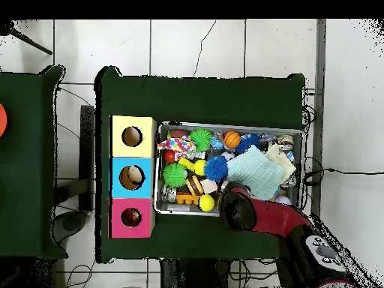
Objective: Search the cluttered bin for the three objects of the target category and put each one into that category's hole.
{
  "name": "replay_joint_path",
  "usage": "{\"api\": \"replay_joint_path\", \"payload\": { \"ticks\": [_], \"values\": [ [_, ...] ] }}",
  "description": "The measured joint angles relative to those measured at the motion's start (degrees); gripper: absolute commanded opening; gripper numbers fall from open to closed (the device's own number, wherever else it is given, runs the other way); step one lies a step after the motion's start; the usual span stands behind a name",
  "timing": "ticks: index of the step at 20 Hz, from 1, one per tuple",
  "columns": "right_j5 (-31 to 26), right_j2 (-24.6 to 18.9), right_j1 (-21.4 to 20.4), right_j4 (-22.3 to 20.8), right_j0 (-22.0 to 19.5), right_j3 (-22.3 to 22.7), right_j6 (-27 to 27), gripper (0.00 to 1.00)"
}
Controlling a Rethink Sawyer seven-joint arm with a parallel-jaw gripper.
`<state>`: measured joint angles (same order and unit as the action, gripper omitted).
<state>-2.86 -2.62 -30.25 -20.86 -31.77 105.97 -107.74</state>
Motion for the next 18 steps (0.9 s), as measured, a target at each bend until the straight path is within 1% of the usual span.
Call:
{"api": "replay_joint_path", "payload": {
  "ticks": [5,6,9,10,13,14,17,18],
  "values": [
    [-0.40,-0.07,-0.08,1.90,0.65,0.56,0.00,1.00],
    [-0.57,-0.07,-0.15,2.63,1.33,0.89,0.00,1.00],
    [-0.67,0.08,-0.21,2.94,2.53,1.18,0.00,1.00],
    [-0.67,1.31,-0.21,2.94,4.83,1.18,0.00,1.00],
    [-0.68,3.19,-0.21,2.92,7.82,1.21,0.00,1.00],
    [-0.69,5.46,-0.38,2.72,11.50,1.24,0.00,1.00],
    [-0.69,7.38,-0.95,2.28,14.83,1.57,0.00,1.00],
    [-0.69,8.93,-2.06,1.86,17.51,2.44,0.00,1.00]
  ]
}}
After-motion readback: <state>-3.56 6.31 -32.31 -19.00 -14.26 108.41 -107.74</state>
